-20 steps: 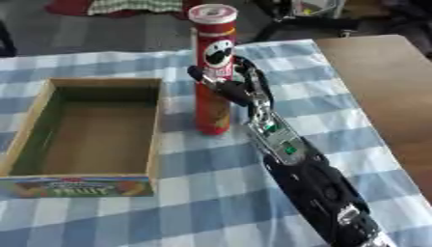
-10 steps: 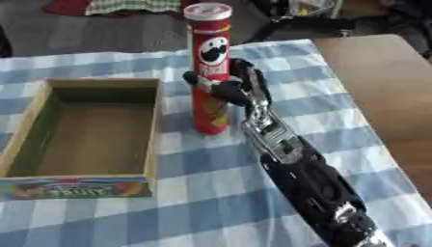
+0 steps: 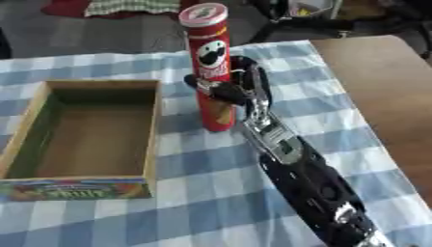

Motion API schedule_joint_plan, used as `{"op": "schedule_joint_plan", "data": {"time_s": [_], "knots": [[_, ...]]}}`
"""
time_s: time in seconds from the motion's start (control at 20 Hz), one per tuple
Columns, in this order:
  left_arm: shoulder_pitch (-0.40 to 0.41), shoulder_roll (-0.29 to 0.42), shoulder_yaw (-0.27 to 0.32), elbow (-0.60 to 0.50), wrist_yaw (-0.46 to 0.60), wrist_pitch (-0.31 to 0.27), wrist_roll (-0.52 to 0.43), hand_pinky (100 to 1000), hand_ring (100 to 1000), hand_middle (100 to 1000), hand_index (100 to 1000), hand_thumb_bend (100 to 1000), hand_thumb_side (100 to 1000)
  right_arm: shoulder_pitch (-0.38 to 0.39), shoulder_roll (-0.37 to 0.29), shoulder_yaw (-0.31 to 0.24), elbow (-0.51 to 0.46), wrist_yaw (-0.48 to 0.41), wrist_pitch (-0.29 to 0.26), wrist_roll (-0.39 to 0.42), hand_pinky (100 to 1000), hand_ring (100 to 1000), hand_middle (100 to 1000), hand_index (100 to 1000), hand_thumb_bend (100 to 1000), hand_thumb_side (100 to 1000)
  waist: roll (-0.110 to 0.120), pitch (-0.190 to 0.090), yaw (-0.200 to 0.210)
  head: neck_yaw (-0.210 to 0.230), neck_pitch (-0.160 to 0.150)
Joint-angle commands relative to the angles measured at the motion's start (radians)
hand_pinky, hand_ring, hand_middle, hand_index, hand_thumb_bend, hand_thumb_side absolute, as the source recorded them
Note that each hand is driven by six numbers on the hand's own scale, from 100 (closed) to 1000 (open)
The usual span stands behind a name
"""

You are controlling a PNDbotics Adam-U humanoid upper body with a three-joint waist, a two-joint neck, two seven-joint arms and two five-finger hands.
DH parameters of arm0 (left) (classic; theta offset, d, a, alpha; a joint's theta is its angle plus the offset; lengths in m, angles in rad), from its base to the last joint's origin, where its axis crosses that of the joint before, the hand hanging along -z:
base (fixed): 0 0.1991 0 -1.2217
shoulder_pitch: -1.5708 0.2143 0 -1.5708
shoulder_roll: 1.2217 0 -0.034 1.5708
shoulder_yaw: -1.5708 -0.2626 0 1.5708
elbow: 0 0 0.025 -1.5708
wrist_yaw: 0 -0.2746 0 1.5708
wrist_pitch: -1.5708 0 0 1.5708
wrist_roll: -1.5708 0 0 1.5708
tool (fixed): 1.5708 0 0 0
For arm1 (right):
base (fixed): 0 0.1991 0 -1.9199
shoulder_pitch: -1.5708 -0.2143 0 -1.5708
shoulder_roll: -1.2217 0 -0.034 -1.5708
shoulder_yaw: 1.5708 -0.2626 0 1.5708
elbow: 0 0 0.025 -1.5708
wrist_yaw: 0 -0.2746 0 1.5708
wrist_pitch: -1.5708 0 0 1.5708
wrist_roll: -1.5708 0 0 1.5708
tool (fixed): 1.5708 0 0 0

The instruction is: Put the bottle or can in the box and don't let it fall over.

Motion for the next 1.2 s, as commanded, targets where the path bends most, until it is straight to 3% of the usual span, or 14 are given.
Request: {"op": "schedule_joint_plan", "data": {"time_s": [0.05,0.2,0.25,0.3,0.4,0.5,0.65,0.85,1.2], "knots": [[-0.005,0.019,0.006,-0.012,0.003,-0.001,-0.002,1000,902,873,794,371,605,-0.013,-0.007,-0.001,-0.031,-0.026,-0.045,-0.015,728,458,326,230,661,100,0.004,-0.015,-0.001,-0.001,-0.007],[-0.004,0.019,0.007,-0.012,0.004,-0.002,-0.001,1000,902,873,794,370,607,-0.010,-0.008,0.001,-0.028,-0.051,-0.076,-0.009,753,438,304,207,584,100,0.004,-0.016,-0.001,-0.003,-0.005],[-0.003,0.019,0.007,-0.012,0.004,-0.002,-0.001,1000,902,873,794,370,607,-0.009,-0.008,0.001,-0.027,-0.059,-0.083,-0.003,769,418,280,190,420,100,0.004,-0.016,-0.002,-0.003,-0.004],[-0.003,0.019,0.007,-0.012,0.004,-0.002,-0.002,1000,901,873,794,370,607,-0.008,-0.009,0.001,-0.027,-0.068,-0.089,0.003,769,416,277,188,403,100,0.004,-0.016,-0.002,-0.003,-0.003],[-0.003,0.020,0.007,-0.012,0.004,-0.002,-0.002,1000,902,874,794,369,607,-0.007,-0.011,0.001,-0.032,-0.080,-0.099,0.020,776,400,254,172,197,100,0.005,-0.017,-0.003,-0.002,-0.002],[-0.003,0.020,0.007,-0.012,0.004,-0.001,-0.002,1000,902,874,794,368,608,-0.008,-0.014,-0.001,-0.046,-0.089,-0.107,0.034,776,396,250,169,128,100,0.005,-0.018,-0.004,-0.002,0.000],[-0.001,0.021,0.008,-0.012,0.003,-0.001,-0.004,1000,902,874,794,366,608,-0.020,-0.024,-0.005,-0.094,-0.089,-0.118,0.025,777,388,244,166,249,100,0.005,-0.022,-0.006,-0.002,0.004],[0.001,0.025,0.009,-0.013,0.004,-0.001,-0.003,1000,902,874,794,366,608,-0.062,-0.054,0.008,-0.195,-0.085,-0.105,0.020,776,376,235,161,315,100,0.003,-0.031,-0.007,-0.003,0.011],[0.004,0.031,0.009,-0.013,0.005,-0.001,-0.002,1000,902,874,794,364,607,-0.178,-0.076,0.056,-0.326,-0.132,-0.026,0.085,784,364,225,154,328,100,-0.005,-0.049,-0.002,-0.012,0.021]]}}
